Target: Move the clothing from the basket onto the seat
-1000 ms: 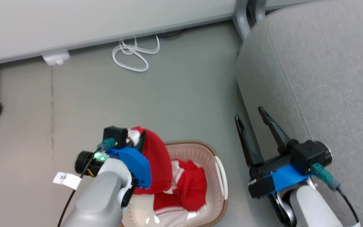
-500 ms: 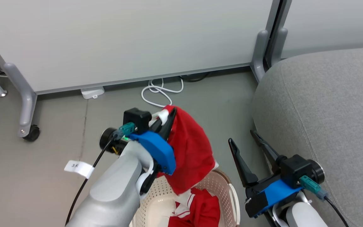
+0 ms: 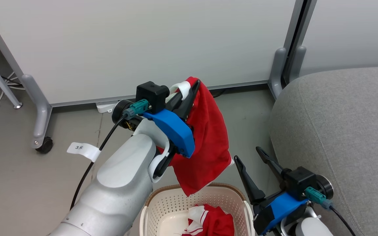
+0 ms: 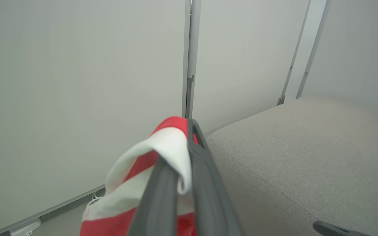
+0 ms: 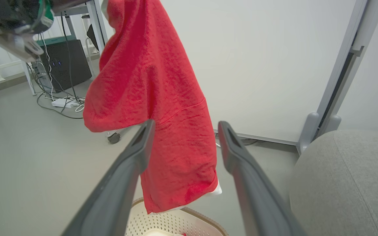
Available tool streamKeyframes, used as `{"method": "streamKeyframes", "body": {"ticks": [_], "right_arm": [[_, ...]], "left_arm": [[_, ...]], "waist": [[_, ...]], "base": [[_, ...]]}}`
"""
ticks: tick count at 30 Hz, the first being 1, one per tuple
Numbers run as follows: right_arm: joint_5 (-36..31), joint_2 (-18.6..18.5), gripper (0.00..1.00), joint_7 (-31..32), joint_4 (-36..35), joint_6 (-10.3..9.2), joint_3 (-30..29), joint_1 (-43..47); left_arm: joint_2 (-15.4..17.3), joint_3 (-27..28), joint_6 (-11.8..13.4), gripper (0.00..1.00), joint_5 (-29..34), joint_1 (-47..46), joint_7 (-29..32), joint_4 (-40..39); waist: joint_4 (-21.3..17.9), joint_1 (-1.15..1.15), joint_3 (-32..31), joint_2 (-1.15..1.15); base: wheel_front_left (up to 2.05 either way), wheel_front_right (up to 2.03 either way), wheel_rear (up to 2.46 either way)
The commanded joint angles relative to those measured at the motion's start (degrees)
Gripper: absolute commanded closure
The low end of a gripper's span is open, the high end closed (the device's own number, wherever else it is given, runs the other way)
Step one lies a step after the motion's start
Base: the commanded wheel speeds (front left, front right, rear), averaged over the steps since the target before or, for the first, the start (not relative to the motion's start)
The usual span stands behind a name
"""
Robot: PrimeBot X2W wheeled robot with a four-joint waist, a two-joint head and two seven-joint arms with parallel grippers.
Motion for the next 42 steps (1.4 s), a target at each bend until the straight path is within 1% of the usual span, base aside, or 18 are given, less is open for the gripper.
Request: {"method": "streamKeyframes", "body": {"ticks": [1, 5, 11, 21, 29, 35, 42], "right_arm": [[0.0, -0.2, 0.0, 0.2, 0.3, 0.01, 0.1, 0.9], [0.3, -0.2, 0.0, 0.5, 1.1, 0.01, 0.6, 0.7], [0.1, -0.2, 0.0, 1.5, 3.5, 0.01, 2.8, -1.8], [0.9, -0.2, 0.0, 2.9, 12.3, 0.01, 4.5, -9.2], [1.9, -0.2, 0.0, 1.6, 20.3, 0.01, 4.1, -15.5], [5.2, -0.2, 0.0, 0.1, 25.7, 0.01, 6.0, -18.6], [10.9, -0.2, 0.0, -1.1, 31.3, 0.01, 9.1, -21.5]], "left_arm": [[0.0, -0.5, -0.1, 1.0, -0.7, -1.1, 0.0, -0.7], [0.0, -1.7, 0.6, 1.0, -1.6, -1.3, 0.3, -1.9], [0.0, -3.2, 1.3, 1.0, -2.8, -0.9, 0.7, -3.3], [0.0, -6.2, 2.0, 1.0, -5.1, -1.9, 1.4, -7.0], [0.0, -8.8, 2.9, 1.0, -7.2, -2.6, 1.9, -9.8], [0.0, -10.5, 3.5, 1.0, -8.7, -3.0, 1.6, -11.2], [0.0, -13.2, 4.0, 1.0, -10.5, -3.9, 1.8, -13.3]], "waist": [[0.2, 0.0, -0.4, 0.0], [0.3, 0.0, -1.0, 0.0], [0.1, 0.0, -1.3, 0.0], [0.8, 0.0, -0.7, 0.0], [1.8, 0.0, -0.6, 0.0], [2.8, 0.0, -0.4, 0.0], [3.6, 0.0, 0.0, 0.0]], "base": [[0.0, 0.0, 0.0], [0.0, 0.0, 0.0], [0.0, 0.0, 0.0], [0.0, 0.0, 0.0], [0.0, 0.0, 0.0], [0.0, 0.0, 0.0], [0.0, 0.0, 0.0]]}}
